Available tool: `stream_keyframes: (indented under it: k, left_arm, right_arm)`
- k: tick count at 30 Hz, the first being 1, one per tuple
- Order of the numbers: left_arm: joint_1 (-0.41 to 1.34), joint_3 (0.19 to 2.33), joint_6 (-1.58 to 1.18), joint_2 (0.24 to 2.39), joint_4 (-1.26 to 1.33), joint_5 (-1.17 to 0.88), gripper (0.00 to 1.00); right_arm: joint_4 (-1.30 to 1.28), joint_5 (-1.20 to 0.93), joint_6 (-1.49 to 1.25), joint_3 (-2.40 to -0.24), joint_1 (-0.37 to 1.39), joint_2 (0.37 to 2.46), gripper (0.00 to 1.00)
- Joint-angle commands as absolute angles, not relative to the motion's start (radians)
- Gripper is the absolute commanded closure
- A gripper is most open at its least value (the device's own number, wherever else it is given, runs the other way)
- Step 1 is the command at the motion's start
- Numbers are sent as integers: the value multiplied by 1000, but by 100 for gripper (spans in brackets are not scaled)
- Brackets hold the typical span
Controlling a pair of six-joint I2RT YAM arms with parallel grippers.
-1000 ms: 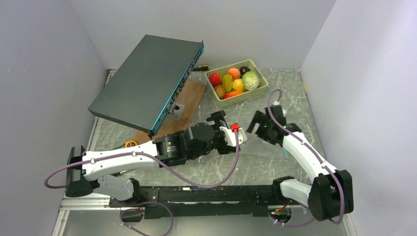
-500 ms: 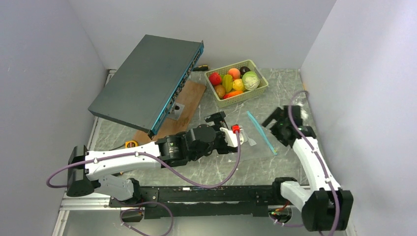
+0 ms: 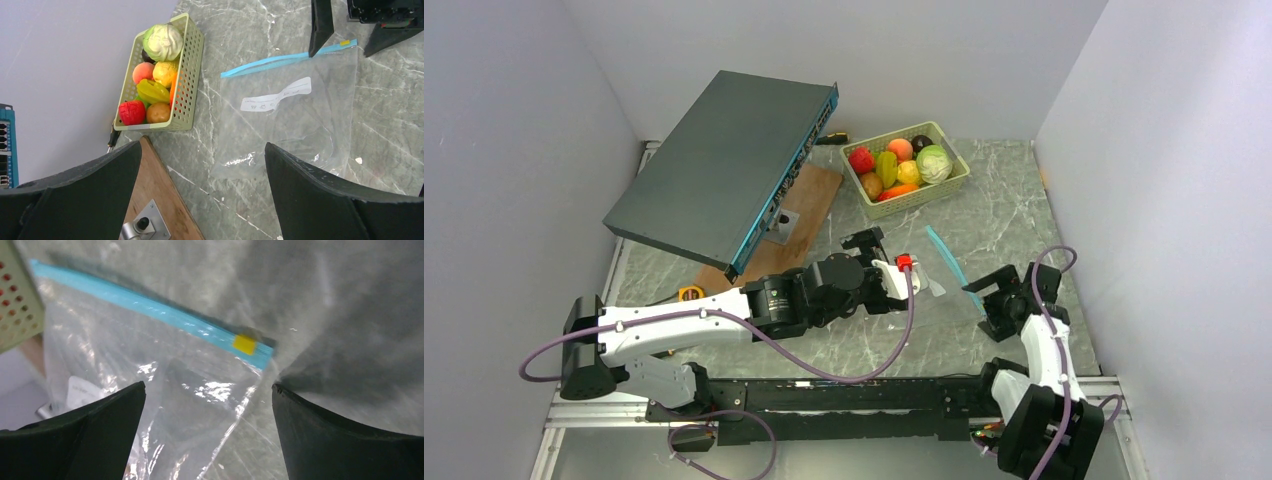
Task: Place the food in the zip-top bag and seal the zipper
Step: Pick up the zipper food storage bag at the center of the board.
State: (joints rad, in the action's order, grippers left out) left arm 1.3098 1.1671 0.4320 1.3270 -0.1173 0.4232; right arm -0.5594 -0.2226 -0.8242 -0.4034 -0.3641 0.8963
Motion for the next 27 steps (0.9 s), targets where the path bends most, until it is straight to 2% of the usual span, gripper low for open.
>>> stream_keyframes:
  k: [1,6,8,16,18,19,20,23,27]
  left_arm:
    - [1313,1200,428,1307,-95,426,1]
    - [1313,1195,428,1308,-89,424,1]
    - [1313,1196,428,1308,-90,422,1]
    - [1314,1203,414,1314,-103,405,1]
    - [1314,1213,402,1308,-114,393,1]
    - [1314,1219,396,1305,-116,390,1]
    - [1313,1228,390,1305,-116,388,1]
    - [1312,1319,341,1330,-195,393,1]
    - [1284,1543,148,1366,-388,355,1]
  right_arm:
    - [-296,-459,-872,-294,-379,868,2]
    - [-106,-502,-910,-205,-384,840,10]
    - [-55,-500,-909,-185,-386,843,18]
    - [212,-562,-924,-129,-388,924,66]
    - [211,-575,-879,-159,-387,941,84]
    - [195,-581,-856,-181,-387,945,97]
    - [176,-588,-833,-207,-387,945,100]
    - [153,-639,-794,-280,-384,911,100]
    - [49,-629,-738,-407,-333,826,100]
